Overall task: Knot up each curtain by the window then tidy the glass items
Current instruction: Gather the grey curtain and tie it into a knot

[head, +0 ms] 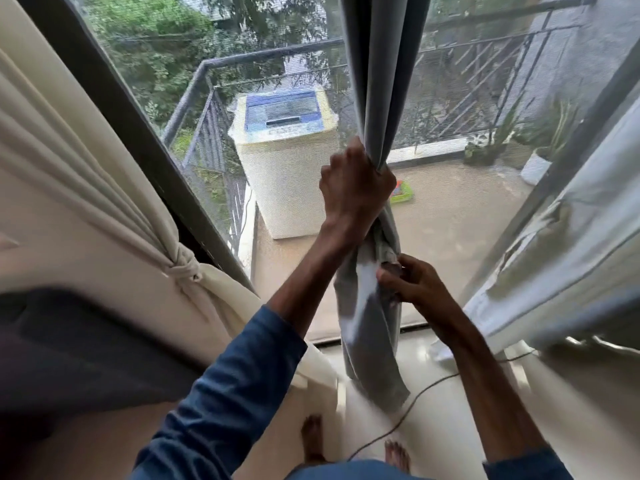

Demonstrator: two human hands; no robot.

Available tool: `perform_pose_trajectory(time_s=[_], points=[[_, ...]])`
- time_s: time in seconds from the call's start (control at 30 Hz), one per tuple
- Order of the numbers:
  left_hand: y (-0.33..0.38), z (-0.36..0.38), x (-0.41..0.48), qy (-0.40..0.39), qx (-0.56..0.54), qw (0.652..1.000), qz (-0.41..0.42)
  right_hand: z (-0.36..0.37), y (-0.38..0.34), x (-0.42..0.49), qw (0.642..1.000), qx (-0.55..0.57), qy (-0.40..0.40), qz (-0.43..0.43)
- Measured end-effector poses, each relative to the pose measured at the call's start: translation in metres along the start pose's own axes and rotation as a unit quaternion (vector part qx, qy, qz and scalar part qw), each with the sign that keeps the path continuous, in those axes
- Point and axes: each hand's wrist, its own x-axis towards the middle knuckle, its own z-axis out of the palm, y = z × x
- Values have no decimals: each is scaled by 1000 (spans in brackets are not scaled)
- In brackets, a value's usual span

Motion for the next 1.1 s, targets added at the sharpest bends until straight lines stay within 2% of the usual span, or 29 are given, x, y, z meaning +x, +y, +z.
perform_pose_trajectory(time_s=[0.13, 0.2, 0.27, 0.33, 0.37, 0.4, 0.43, 0.47, 0.53, 0.6, 0.67, 0.8, 0.97, 1.1], points=[[1, 3, -1, 9, -9, 1000, 11, -18, -5, 0, 997, -48, -26, -47], [-4, 5, 3, 11, -12, 1000, 9, -37, -12, 0, 989, -110, -21, -92], [-7, 7, 7, 10, -12, 1000, 1, -55, -14, 2, 961, -225, 64, -149], [-9, 11, 10, 7, -10, 1000, 1, -61, -13, 6, 891, -358, 194, -201], [-8, 12, 10, 5, -12, 1000, 3, -59, -15, 8, 855, -402, 251, -211], [-6, 13, 10, 4, -17, 1000, 8, -55, -14, 11, 834, -419, 292, -208], [-4, 13, 10, 5, -22, 1000, 14, -51, -13, 13, 829, -422, 306, -203], [-2, 13, 9, 6, -26, 999, 20, -47, -10, 16, 833, -421, 292, -207], [-1, 14, 7, 10, -30, 999, 19, -39, -1, 20, 863, -408, 216, -208], [-3, 17, 5, 17, -31, 999, 19, -34, -3, 22, 907, -359, 155, -158], [-7, 20, -1, 24, -29, 999, 27, -36, -4, 24, 926, -331, 122, -134], [-12, 24, -14, 29, -30, 999, 32, -51, -9, 32, 936, -319, 69, -132], [-34, 40, -21, -57, -23, 998, -23, -54, -14, 45, 943, -311, 34, -112], [-44, 53, -23, -76, -28, 996, -47, -54, -13, 54, 939, -326, 35, -109]])
